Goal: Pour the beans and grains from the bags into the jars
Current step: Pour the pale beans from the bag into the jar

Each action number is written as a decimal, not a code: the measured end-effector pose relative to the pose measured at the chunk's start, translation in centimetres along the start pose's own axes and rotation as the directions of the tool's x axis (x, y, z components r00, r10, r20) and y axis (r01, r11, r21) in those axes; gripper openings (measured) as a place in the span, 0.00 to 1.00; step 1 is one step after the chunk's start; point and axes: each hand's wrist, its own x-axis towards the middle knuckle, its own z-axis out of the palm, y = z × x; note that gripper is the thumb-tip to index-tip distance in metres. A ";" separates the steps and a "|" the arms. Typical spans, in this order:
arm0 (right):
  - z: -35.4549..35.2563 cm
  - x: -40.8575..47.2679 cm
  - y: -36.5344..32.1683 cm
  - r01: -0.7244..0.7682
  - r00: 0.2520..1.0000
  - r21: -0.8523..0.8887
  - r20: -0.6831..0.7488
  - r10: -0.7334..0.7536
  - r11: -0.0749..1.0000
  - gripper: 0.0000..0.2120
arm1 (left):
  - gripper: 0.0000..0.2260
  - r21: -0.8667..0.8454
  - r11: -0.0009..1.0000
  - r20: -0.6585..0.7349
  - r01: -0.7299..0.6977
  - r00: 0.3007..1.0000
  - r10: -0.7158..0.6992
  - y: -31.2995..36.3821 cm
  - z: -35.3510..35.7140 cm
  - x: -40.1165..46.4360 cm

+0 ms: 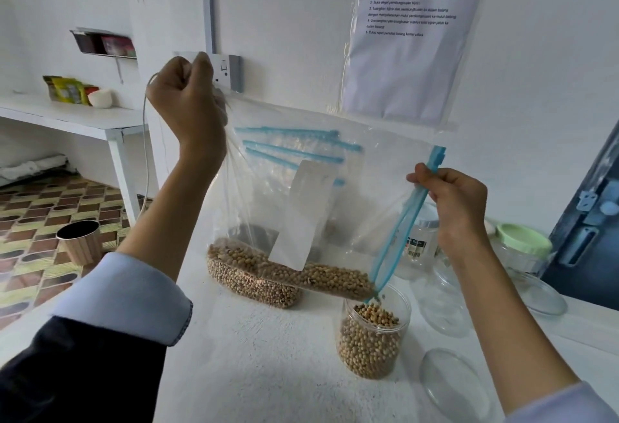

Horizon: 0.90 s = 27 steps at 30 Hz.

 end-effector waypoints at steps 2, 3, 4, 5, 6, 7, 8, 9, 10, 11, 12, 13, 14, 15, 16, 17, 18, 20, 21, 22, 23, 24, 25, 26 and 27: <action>0.0 0.2 0.1 0.003 1.000 0.002 -0.011 -0.003 1.000 0.08 | 0.18 -0.005 1.000 -0.002 -0.007 1.000 0.007 -0.1 -0.2 0.1; 0.0 0.3 0.2 0.003 1.000 -0.005 -0.002 -0.003 1.000 0.07 | 0.18 -0.005 1.000 -0.001 -0.012 1.000 0.012 -0.2 -0.3 0.1; 0.1 0.2 0.2 0.002 1.000 -0.016 0.005 -0.002 1.000 0.07 | 0.19 0.000 1.000 -0.002 -0.015 1.000 0.015 -0.2 -0.3 0.1; 0.1 0.2 0.3 0.005 1.000 -0.012 -0.005 -0.005 1.000 0.07 | 0.19 0.005 1.000 -0.003 -0.016 1.000 0.016 -0.3 -0.4 0.1; 0.2 0.2 0.3 0.014 1.000 0.009 -0.024 -0.013 1.000 0.07 | 0.19 0.009 1.000 -0.003 -0.015 1.000 0.015 -0.3 -0.4 0.1; 0.2 0.2 0.4 0.026 0.999 0.028 -0.037 -0.025 0.999 0.07 | 0.19 0.008 1.000 -0.002 -0.013 1.000 0.013 -0.3 -0.5 0.2; 0.3 0.2 0.4 0.035 0.999 0.036 -0.031 -0.034 0.999 0.07 | 0.19 0.006 1.000 -0.001 -0.013 1.000 0.013 -0.4 -0.6 0.2; 0.4 0.1 0.3 0.036 0.999 0.034 -0.010 -0.036 0.999 0.07 | 0.19 0.009 1.000 -0.004 -0.012 1.000 0.012 -0.4 -0.6 0.2; 0.5 0.0 0.3 0.034 0.999 0.029 0.004 -0.034 0.999 0.07 | 0.19 0.014 1.000 -0.009 -0.011 1.000 0.011 -0.4 -0.6 0.2; 0.6 0.0 0.3 0.035 0.999 0.030 -0.003 -0.035 0.999 0.07 | 0.19 0.014 1.000 -0.015 -0.007 1.000 0.007 -0.4 -0.7 0.3; 0.6 0.1 0.4 0.040 0.999 0.036 -0.023 -0.039 0.999 0.07 | 0.19 0.004 1.000 -0.019 -0.004 1.000 0.004 -0.4 -0.7 0.3; 0.6 0.1 0.4 0.043 0.998 0.039 -0.036 -0.042 0.998 0.08 | 0.19 -0.006 1.000 -0.023 -0.003 1.000 0.003 -0.4 -0.7 0.3; 0.6 0.1 0.4 0.043 0.999 0.037 -0.030 -0.041 0.998 0.08 | 0.19 -0.008 1.000 -0.027 -0.005 1.000 0.005 -0.3 -0.7 0.3; 0.7 0.1 0.3 0.039 0.999 0.031 -0.018 -0.039 0.999 0.08 | 0.19 -0.002 1.000 -0.028 -0.008 1.000 0.008 -0.3 -0.6 0.3; 0.7 0.0 0.3 0.037 0.999 0.030 -0.019 -0.037 0.999 0.08 | 0.19 0.004 1.000 -0.028 -0.011 1.000 0.011 -0.2 -0.6 0.4; 0.7 -0.1 0.2 0.040 0.999 0.037 -0.039 -0.038 0.999 0.08 | 0.19 0.005 1.000 -0.024 -0.014 1.000 0.015 -0.1 -0.6 0.4; 0.6 -0.1 0.2 0.047 0.997 0.048 -0.062 -0.044 0.998 0.08 | 0.19 0.002 1.000 -0.020 -0.017 1.000 0.017 0.0 -0.6 0.4; 0.5 -0.3 -0.1 0.051 0.997 0.050 -0.055 -0.048 0.997 0.08 | 0.19 -0.003 1.000 -0.019 -0.018 1.000 0.018 0.1 -0.5 0.4; 0.5 -0.5 -0.2 0.041 0.999 0.045 -0.034 -0.040 0.998 0.08 | 0.19 -0.002 1.000 -0.023 -0.018 1.000 0.018 0.1 -0.5 0.3; 0.4 -0.7 -0.3 0.033 0.999 0.047 -0.025 -0.032 0.998 0.08 | 0.19 -0.001 1.000 -0.027 -0.020 0.999 0.020 0.2 -0.5 0.4; 0.4 -0.8 -0.2 0.031 0.999 0.054 -0.037 -0.029 0.998 0.08 | 0.19 -0.001 1.000 -0.027 -0.026 0.999 0.026 0.2 -0.4 0.3; 0.3 -0.8 -0.2 0.037 0.998 0.061 -0.058 -0.034 0.997 0.09 | 0.19 -0.001 0.999 -0.022 -0.033 0.999 0.033 0.2 -0.4 0.3; 0.2 -0.8 -0.2 0.042 0.997 0.064 -0.068 -0.037 0.997 0.09 | 0.19 0.000 0.999 -0.016 -0.038 0.999 0.038 0.2 -0.5 0.3; 0.1 -0.8 -0.3 0.039 0.998 0.060 -0.055 -0.036 0.997 0.09 | 0.19 0.003 0.999 -0.013 -0.039 0.999 0.039 0.2 -0.4 0.3; 0.1 -0.9 -0.4 0.034 0.999 0.049 -0.030 -0.032 0.998 0.09 | 0.19 0.005 0.999 -0.012 -0.036 0.999 0.036 0.3 -0.4 0.3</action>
